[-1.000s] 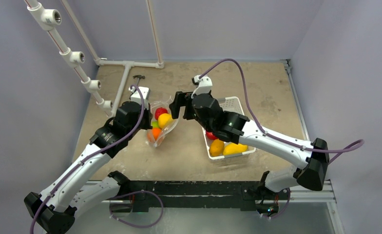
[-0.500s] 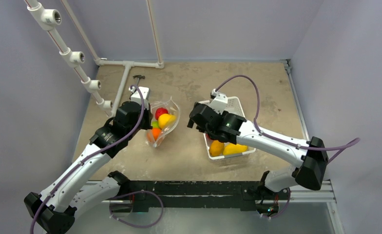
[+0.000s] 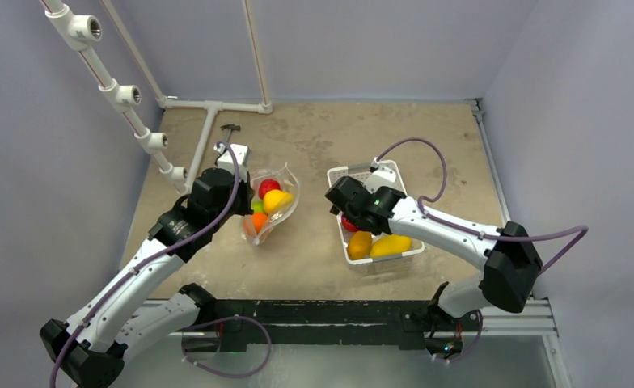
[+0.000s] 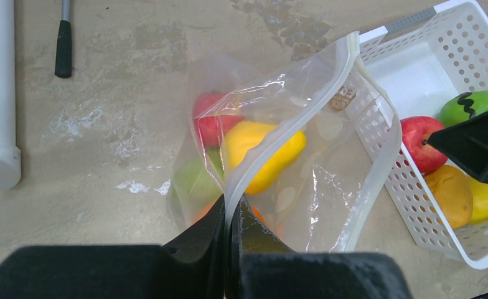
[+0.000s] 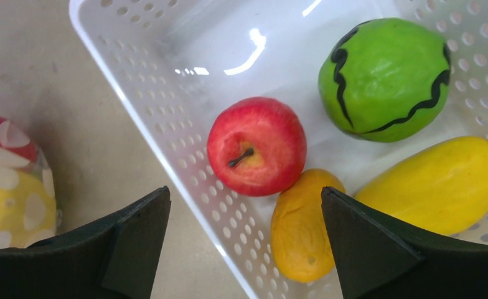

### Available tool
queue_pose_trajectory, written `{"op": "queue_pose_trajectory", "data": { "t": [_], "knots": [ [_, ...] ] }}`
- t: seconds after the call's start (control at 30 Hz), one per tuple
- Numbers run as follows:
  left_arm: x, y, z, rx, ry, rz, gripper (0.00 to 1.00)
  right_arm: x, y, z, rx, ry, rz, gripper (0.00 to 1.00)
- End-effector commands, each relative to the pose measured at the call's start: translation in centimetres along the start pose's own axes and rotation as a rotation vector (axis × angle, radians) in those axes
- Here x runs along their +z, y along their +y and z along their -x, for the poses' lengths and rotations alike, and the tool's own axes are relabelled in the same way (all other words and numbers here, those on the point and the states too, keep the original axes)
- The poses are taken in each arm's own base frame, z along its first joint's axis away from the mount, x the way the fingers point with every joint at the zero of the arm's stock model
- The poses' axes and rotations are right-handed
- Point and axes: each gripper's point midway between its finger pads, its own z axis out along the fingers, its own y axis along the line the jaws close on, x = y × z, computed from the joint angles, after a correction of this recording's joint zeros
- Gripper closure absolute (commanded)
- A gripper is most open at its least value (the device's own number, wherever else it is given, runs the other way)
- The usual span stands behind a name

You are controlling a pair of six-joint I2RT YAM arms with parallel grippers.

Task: Place the food in the zip-top bag and seal the zipper
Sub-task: Pick up the fake fruit from the bin.

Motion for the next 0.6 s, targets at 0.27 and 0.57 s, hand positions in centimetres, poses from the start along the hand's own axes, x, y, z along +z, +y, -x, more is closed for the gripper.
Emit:
{"op": "queue_pose_trajectory", "data": {
  "t": [0.27,0.57],
  "knots": [
    [-0.3,-0.4,1.1,0.006,-0.047,-0.028,1.00,2.4,-1.2,1.9,0.040,-0.059,-0.040,0.07],
    [-0.2,-0.5,0.9,0.007,-0.041,-0.034,1.00,4.3,-0.9,1.9,0.009,-0.053,-0.043,0.06]
  ]
}}
